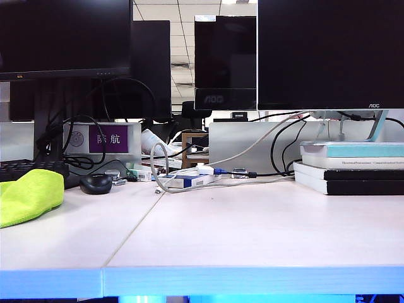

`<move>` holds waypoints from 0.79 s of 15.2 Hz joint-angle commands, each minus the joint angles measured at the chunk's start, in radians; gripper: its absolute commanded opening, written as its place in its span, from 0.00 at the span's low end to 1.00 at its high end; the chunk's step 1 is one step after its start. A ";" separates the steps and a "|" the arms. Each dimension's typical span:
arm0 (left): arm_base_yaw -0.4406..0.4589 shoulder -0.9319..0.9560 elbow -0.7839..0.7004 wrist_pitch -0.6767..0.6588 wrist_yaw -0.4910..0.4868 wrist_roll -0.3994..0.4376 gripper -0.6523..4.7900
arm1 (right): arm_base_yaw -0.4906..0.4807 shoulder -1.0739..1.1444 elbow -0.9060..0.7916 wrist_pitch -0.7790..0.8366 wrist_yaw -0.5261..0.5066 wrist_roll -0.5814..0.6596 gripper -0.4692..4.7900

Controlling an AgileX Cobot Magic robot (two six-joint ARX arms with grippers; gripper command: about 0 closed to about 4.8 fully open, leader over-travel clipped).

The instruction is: Wipe the table from left to right using the rag.

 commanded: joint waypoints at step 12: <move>-0.069 0.367 0.005 -0.018 -0.049 0.051 0.54 | 0.310 0.122 0.003 0.098 0.103 -0.037 0.08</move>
